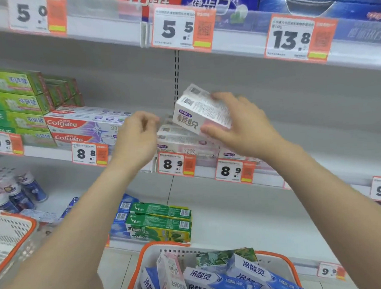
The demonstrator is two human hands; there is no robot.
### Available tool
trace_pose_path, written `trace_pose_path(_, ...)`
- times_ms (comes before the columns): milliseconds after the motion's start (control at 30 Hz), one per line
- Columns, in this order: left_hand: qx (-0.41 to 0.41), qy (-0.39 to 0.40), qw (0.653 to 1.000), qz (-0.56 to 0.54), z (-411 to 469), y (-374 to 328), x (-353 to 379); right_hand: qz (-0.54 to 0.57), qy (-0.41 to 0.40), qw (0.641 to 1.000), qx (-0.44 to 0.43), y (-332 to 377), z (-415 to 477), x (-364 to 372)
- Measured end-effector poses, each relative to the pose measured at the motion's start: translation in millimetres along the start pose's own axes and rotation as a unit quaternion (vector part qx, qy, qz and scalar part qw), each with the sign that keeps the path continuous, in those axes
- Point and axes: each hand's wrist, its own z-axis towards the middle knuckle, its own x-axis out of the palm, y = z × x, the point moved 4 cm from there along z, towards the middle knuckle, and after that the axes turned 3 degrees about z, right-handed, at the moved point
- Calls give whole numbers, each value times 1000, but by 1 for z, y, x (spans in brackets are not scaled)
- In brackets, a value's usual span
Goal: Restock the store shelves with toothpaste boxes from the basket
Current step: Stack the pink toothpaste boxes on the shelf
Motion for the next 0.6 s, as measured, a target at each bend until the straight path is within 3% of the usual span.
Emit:
trace_pose_path(133,62,39,978,196,6,9,20,-101,77,992,-22,5,64,33)
trace_pose_path(367,57,134,943,299,14,17,40,-89,215,973,-1,-5,126,77)
trace_pose_path(500,59,137,937,317,13,14,43,-99,195,976,-23,-10,125,82)
trace_pose_path(600,67,131,930,338,10,12,46,-167,119,976,-73,-4,114,81)
